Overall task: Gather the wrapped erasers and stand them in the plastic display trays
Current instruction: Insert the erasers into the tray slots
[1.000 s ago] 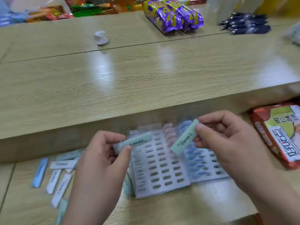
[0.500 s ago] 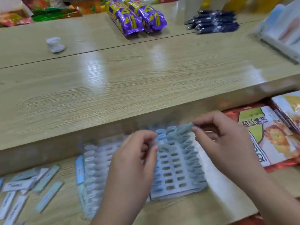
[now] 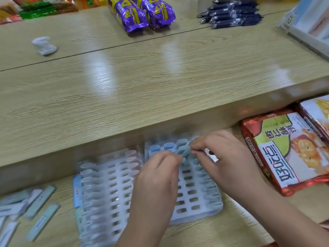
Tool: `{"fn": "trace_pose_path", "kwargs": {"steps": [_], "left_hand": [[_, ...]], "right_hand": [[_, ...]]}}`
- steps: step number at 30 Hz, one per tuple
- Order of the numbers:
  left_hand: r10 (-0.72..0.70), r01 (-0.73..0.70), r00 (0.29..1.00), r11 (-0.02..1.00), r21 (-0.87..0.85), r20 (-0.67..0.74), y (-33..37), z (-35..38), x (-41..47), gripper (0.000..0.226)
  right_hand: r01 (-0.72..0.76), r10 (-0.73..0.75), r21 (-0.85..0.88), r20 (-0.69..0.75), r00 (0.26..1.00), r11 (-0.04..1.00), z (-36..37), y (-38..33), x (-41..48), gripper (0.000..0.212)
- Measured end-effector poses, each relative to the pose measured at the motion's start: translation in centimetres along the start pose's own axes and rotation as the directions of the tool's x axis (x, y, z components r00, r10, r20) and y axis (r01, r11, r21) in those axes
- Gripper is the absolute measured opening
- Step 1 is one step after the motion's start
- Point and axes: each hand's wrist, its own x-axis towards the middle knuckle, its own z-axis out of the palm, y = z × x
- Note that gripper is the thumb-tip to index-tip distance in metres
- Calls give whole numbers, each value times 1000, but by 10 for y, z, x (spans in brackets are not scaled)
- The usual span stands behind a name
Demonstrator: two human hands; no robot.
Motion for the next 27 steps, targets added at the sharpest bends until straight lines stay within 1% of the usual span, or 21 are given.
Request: {"fn": "trace_pose_path", "kwargs": {"steps": [3, 4, 7, 8, 11, 14, 15, 18, 20, 21, 22, 24, 26, 27], "left_hand": [[57, -63, 995, 995, 75, 77, -3, 2, 0, 27], [73, -84, 992, 992, 99, 106, -3, 2, 0, 29], [103, -125, 983, 982, 143, 151, -2, 3, 1, 16], [94, -117, 983, 982, 147, 155, -1, 3, 1, 21], [91, -105, 988, 988, 109, 126, -4, 5, 1, 25], [112, -124, 986, 987, 99, 124, -7, 5, 0, 26], [119, -132, 984, 987, 94, 136, -8, 5, -1, 27], [106, -118, 983, 990, 78, 151, -12, 2, -3, 39], [97, -98, 990, 995, 1, 100, -13, -3, -5, 32], [59, -55, 996, 996, -68, 60, -12, -8, -5, 26], [-8, 11, 1000, 990, -139, 21, -13, -15, -5, 23], [-184, 169, 982, 951, -258, -35, -18, -35, -6, 24], [-353, 303, 932, 880, -365, -78, -28, -57, -11, 32], [-436, 361, 894, 837, -411, -101, -36, -69, -14, 35]], "right_hand": [[36, -36, -22, 10, 999, 999, 1, 3, 0, 6], [55, -54, -33, 20, 998, 998, 1, 4, 0, 5], [114, -113, -22, 47, 992, 993, 2, 6, 3, 7], [140, -139, -17, 56, 989, 990, 1, 7, 4, 8], [225, -222, -48, 72, 972, 973, 2, 10, 7, 12], [281, -278, -66, 54, 959, 957, 1, 11, 7, 14], [292, -289, -83, 51, 956, 953, 0, 12, 7, 14], [291, -286, -96, 63, 956, 952, -3, 14, 2, 14], [277, -269, -91, 92, 959, 956, -2, 12, 2, 17], [279, -265, -118, 120, 957, 953, -1, 11, 2, 21], [280, -257, -151, 153, 954, 948, 1, 9, 3, 24], [249, -213, -182, 199, 957, 951, 2, 7, 3, 28], [225, -186, -217, 184, 965, 950, -2, 4, 2, 34], [224, -187, -237, 167, 968, 945, -3, 1, 3, 37]]}}
